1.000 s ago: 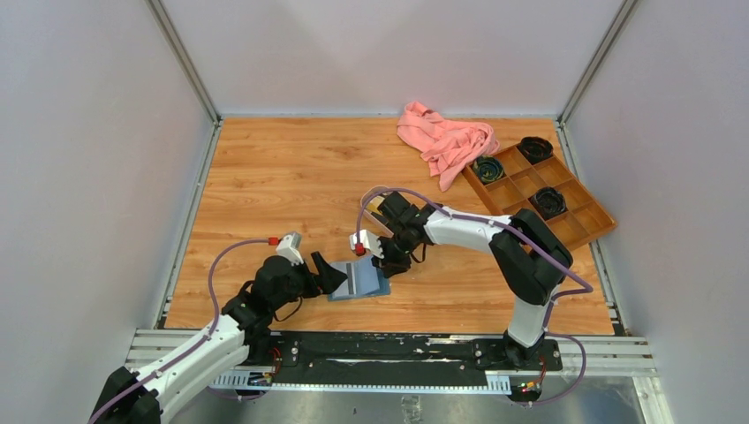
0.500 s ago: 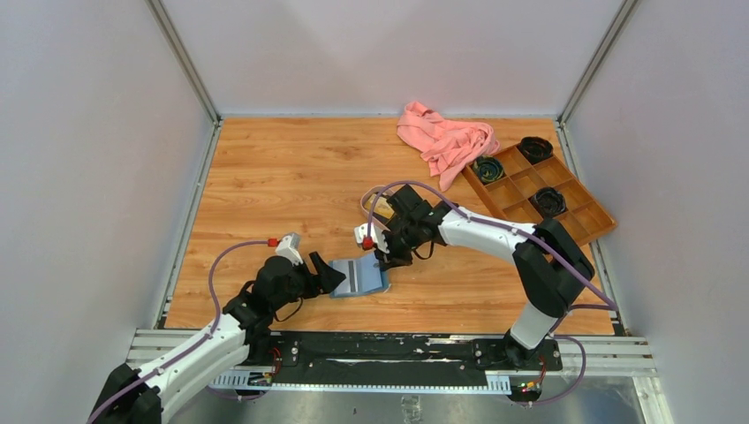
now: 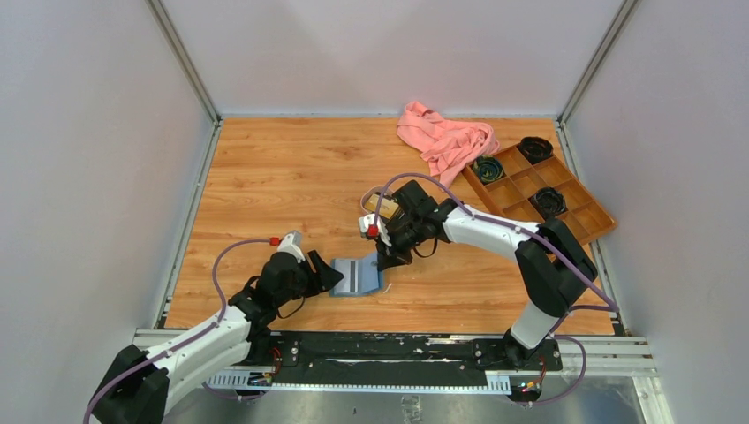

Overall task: Put the credit cards into the card holder
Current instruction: Close the card holder at the center of the board.

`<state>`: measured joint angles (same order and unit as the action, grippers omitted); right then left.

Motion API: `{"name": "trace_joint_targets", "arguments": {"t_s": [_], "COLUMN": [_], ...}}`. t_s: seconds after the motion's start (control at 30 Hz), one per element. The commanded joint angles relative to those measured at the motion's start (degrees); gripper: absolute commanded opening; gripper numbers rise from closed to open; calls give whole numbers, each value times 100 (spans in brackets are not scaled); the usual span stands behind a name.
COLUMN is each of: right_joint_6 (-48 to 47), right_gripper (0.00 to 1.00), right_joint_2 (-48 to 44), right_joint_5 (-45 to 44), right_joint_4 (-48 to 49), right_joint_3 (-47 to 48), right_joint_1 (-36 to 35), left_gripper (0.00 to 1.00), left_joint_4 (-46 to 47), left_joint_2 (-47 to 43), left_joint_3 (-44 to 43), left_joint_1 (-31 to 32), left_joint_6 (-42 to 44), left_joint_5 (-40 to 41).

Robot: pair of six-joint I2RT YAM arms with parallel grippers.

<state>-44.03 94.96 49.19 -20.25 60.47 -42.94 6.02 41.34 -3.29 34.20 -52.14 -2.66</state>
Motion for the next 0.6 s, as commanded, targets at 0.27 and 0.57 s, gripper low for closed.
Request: {"name": "trace_joint_targets", "arguments": {"t_s": [0.27,0.57], "right_joint_6": [695,763], "right_gripper": [0,0], "right_joint_2": [102,307], "right_joint_5": [96,-103], "right_joint_4": [217,209], "right_joint_3": [106,123], "right_joint_1": [62,66], "left_gripper": [52,62], "left_joint_4": [-236,-69], "left_joint_2": [-28,-395], "left_joint_3": [39,148], "left_joint_1": [-18,-19], "left_joint_6": [-83,-296], "left_joint_5": [-58,-206]}}
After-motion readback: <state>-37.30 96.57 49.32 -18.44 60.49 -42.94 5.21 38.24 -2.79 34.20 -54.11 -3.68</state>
